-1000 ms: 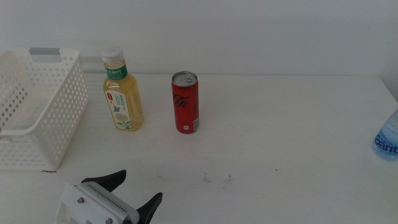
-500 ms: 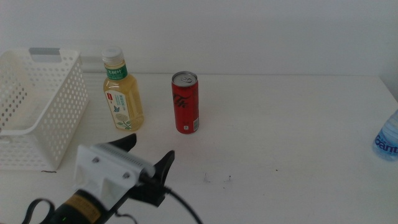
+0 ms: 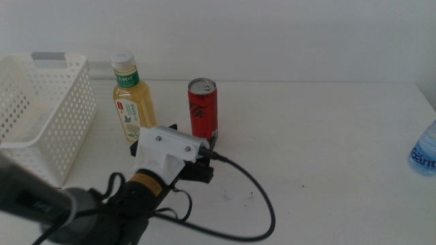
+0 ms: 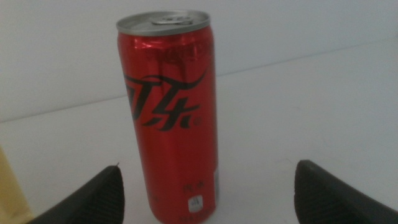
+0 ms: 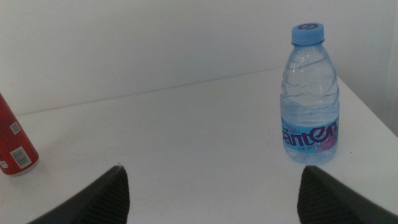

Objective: Use arms to grab the bottles and put them into the dustbin to the left of the table.

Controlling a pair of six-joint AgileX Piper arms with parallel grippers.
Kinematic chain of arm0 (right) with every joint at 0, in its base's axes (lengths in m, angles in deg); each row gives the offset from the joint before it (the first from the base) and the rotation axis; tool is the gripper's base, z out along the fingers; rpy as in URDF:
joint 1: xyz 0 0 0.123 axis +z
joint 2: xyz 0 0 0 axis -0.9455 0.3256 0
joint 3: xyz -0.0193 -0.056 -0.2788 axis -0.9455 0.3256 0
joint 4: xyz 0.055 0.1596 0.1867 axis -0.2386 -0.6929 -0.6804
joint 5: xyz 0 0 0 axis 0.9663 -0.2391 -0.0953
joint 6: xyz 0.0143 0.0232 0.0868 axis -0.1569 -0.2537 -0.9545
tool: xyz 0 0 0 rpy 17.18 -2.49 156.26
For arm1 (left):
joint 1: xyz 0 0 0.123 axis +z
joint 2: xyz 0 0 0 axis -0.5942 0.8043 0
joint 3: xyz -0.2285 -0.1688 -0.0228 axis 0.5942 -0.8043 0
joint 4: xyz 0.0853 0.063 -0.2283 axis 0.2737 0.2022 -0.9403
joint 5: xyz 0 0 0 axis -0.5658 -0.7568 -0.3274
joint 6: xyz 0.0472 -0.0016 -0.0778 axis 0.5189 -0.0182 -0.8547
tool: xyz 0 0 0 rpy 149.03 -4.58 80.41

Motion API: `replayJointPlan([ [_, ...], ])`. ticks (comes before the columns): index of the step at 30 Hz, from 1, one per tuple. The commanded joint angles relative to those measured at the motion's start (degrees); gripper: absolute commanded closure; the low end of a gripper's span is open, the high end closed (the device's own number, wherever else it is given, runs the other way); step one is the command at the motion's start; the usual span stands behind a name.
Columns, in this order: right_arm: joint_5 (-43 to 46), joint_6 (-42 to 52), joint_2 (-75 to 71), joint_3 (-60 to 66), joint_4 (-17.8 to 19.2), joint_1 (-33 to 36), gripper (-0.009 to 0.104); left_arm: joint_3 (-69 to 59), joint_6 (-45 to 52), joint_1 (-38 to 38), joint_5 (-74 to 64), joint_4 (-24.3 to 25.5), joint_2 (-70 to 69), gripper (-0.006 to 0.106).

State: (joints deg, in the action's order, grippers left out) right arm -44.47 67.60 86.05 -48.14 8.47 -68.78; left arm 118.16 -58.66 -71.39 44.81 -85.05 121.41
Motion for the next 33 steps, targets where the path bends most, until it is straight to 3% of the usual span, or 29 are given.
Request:
replayJointPlan([
  [1, 0.54, 0.19, -0.26, 0.24, 0.17, -0.5, 0.009, 3.07, -1.1, 0.19, 1.94, -1.69, 2.74, 0.007],
  [7, 0.54, 0.19, -0.26, 0.24, 0.17, -0.5, 0.009, 10.68, -1.1, 0.22, -1.26, -3.55, 7.98, 0.007],
  [24, 0.54, 0.19, -0.26, 0.24, 0.17, -0.5, 0.009, 27.68, 1.65, 4.0, -10.86, -3.07, 18.53, 0.009],
  [27, 0.54, 0.19, -0.26, 0.24, 0.17, -0.5, 0.009, 28.47, 1.65, 4.0, -13.54, -2.97, 18.65, 0.022],
  [33, 0.54, 0.19, -0.26, 0.24, 0.17, -0.5, 0.009, 27.75, 2.29, 4.0, -17.5, -2.97, 14.0, 0.068],
])
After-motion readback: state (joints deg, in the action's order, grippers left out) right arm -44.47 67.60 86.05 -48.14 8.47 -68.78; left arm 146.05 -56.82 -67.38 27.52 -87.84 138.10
